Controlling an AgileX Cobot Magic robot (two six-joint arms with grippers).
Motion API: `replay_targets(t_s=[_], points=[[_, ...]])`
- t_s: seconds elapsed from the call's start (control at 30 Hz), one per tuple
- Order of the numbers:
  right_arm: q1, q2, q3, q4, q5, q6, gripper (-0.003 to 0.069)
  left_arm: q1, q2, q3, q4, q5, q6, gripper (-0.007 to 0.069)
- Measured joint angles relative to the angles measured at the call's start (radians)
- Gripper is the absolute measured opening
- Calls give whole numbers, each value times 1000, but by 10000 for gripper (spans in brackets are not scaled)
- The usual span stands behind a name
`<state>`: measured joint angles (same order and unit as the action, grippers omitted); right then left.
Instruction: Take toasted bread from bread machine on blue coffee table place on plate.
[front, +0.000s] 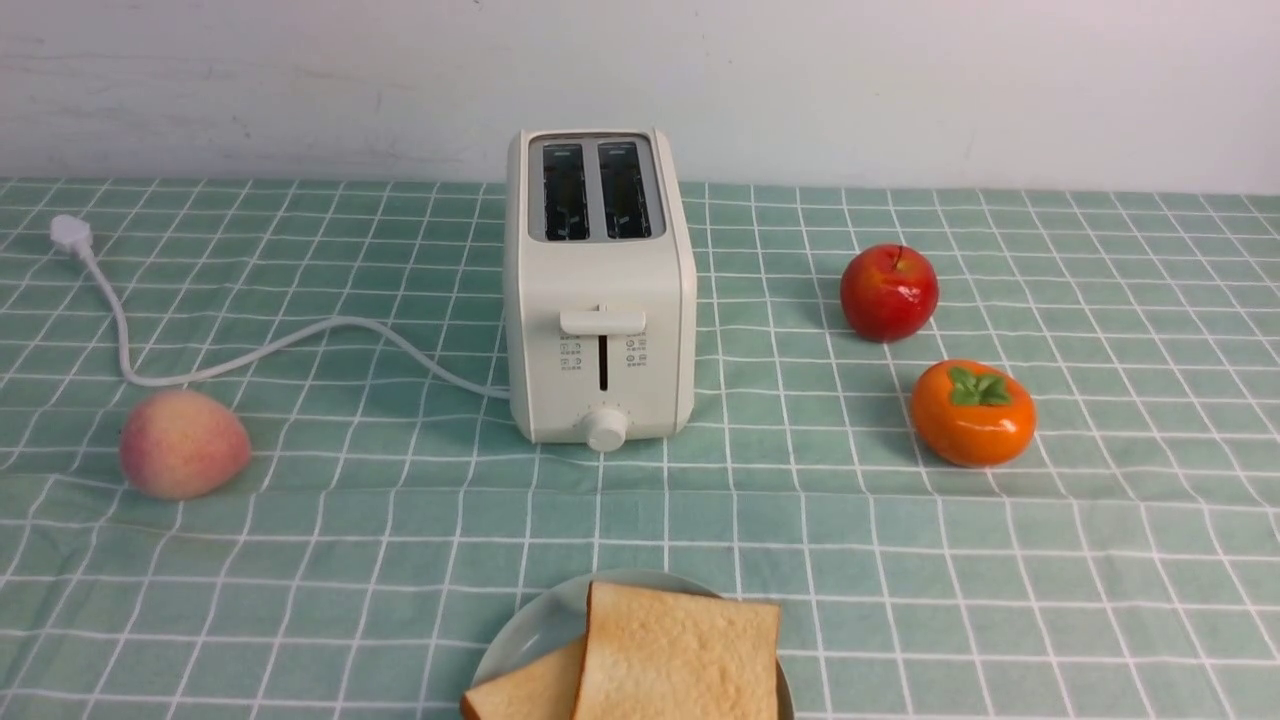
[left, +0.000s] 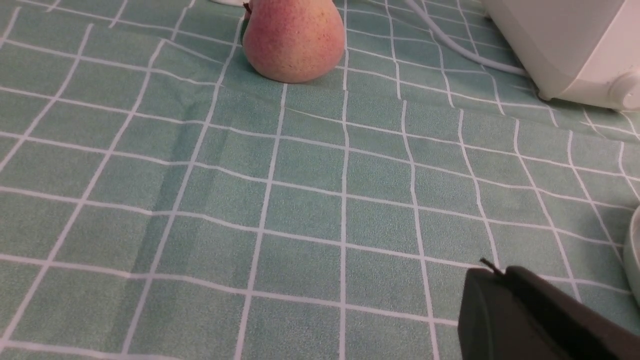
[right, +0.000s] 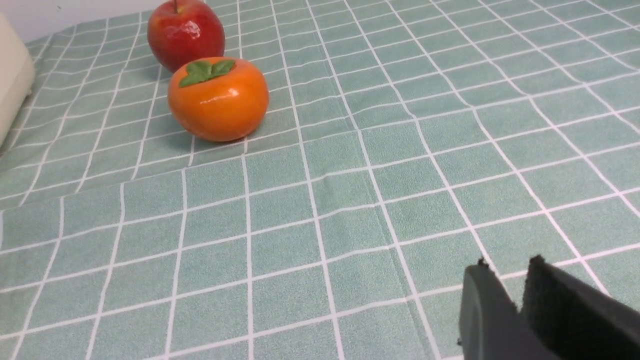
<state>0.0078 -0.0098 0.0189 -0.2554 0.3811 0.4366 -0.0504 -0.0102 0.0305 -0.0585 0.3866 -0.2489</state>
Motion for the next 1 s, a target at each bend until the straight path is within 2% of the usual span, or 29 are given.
replay_targets(t_s=[1.0], points=[[0, 0, 0, 0, 0, 0, 160, 0, 0, 0, 0, 0, 0, 19]])
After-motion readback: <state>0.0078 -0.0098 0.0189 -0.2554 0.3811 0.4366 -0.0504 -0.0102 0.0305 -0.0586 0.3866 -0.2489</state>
